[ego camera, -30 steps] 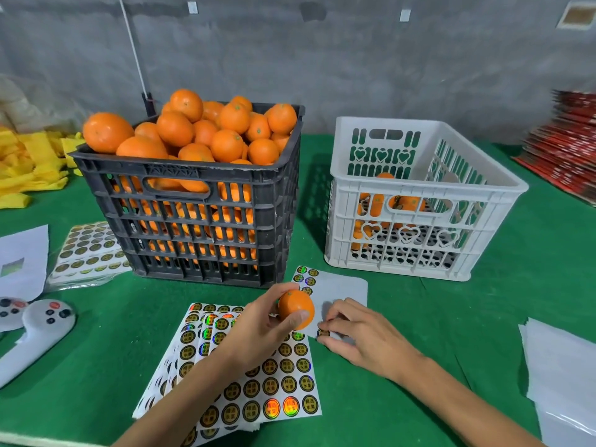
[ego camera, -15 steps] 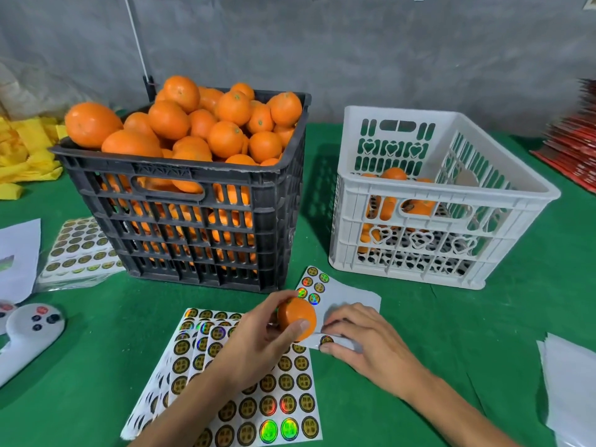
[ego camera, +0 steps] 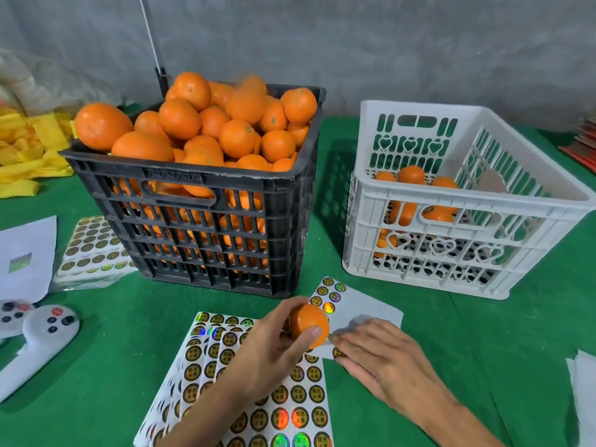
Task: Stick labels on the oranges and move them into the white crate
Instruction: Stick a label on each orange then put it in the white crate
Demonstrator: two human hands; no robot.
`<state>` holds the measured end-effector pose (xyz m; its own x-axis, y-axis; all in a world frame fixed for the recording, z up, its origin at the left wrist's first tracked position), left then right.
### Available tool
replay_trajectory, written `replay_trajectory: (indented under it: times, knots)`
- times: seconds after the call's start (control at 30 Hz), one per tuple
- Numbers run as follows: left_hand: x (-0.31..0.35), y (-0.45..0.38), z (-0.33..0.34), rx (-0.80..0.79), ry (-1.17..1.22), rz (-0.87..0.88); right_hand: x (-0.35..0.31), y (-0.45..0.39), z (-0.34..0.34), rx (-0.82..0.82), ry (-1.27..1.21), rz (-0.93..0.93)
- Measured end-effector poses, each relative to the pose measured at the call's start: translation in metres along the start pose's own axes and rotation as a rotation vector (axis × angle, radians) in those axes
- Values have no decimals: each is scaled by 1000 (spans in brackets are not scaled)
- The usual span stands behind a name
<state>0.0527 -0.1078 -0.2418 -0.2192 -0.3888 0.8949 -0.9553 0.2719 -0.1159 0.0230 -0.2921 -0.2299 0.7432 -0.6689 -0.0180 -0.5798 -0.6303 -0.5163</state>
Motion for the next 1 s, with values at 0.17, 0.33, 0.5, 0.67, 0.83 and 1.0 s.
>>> replay_trajectory:
  times: [0.17, 0.33, 0.5, 0.67, 0.83, 1.0]
  knots:
    - [1, 2, 3, -4, -128, 0, -2, 0, -3, 32, 11, -14]
    - [0, -1, 5, 9, -197, -43, -2, -1, -2, 8, -43, -5]
    - [-4, 0, 4, 19, -192, -41, 14, -7, 3, -43, -141, 162]
    - [1, 0, 2, 46, -157, -27, 15, -7, 3, -53, -234, 180]
    - [0, 0, 1, 45, -142, -41, 9, -7, -2, -34, -197, 138]
    - [0, 0, 2, 29, -118, -8, 5, -6, -4, -28, -182, 99]
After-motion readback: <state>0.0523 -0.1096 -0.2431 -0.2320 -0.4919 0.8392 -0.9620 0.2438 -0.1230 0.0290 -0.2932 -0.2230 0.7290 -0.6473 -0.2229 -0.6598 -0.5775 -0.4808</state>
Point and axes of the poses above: each hand's wrist, its own y-axis away from the middle knuckle, its own z-axis out of the palm, x = y × z, the point moved 8 cm from there along -y, towards the middle knuckle, and after that the axes turned 1 degree about x, right-handed, at the moved point
